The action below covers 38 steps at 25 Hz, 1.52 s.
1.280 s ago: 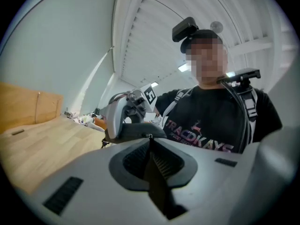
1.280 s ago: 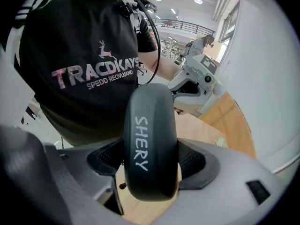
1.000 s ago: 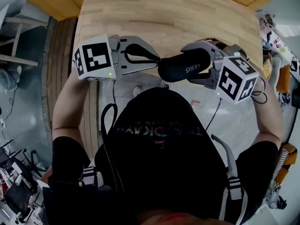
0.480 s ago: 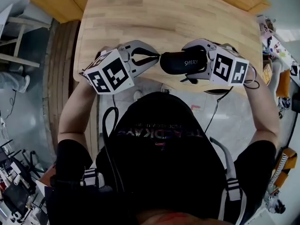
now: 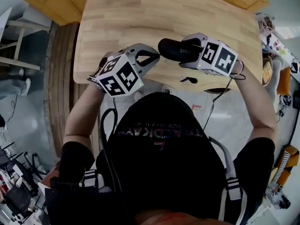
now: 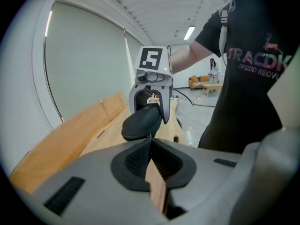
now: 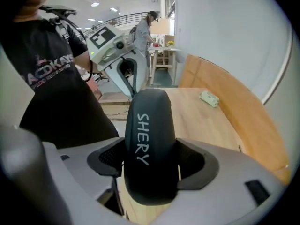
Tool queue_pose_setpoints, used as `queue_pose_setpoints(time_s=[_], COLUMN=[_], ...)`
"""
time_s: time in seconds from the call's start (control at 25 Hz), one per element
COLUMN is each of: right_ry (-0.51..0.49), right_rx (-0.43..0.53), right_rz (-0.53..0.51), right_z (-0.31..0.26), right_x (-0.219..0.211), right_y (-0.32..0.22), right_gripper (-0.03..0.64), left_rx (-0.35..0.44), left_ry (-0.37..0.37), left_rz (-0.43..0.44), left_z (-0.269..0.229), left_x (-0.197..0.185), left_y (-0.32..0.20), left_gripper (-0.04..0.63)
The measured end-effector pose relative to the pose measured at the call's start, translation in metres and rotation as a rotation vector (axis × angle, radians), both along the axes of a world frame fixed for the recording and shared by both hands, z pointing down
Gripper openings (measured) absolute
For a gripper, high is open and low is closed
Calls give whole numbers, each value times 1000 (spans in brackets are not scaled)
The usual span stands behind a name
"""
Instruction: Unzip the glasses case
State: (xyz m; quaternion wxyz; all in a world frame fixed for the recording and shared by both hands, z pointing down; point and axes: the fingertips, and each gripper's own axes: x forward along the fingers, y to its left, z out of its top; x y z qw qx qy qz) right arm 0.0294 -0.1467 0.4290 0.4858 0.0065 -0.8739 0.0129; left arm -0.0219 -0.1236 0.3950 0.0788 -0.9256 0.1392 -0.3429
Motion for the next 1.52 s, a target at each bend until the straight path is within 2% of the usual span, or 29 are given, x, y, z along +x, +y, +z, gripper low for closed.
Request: queue_pose_setpoints(time_s=[0.12,0.24,0.52,0.68,0.8,0.84,0.96,1.08,1.24,1.4,1.52], right_ry=[-11,-8,102,73,46,33,-2,-11,-13,3,20], right_rx=[-26,-26,54,33,17,6,-29,-36,-29,-1,24], right_rz=[121,200,183,200,211,209,173,116,6,-106,-148], right_z=[1,2,13,13,9,7,3,0,-8,-16,-18], right_x=[-8,-17,-21,-21,-15,-12,-7,-9,-22,-32,-32], right_y=[-5,-8,-5,-4,-4,-2,9,19,34,50,56], right_gripper=[351,350,351,351,351,351,351,351,351,351,351], left_rx=[-24,-54,-78,-135,-197,-216,-252,-266,-282,-334,-345], left_ry=[30,57,34,114,205,239,324,382,388,371,356], left_rz=[-36,-58,-57,-82,-148,-179,-222,-185,-76,70,118], left_z=[6,12,34,32,25,23,14,-4,-16,-21,-20], left_x=[10,21,39,30,3,-8,-30,-25,-2,19,24], left_y=[1,3,14,16,15,12,3,-1,2,19,27], left_gripper=[12,12,17,18,24,51,212,306,339,340,339])
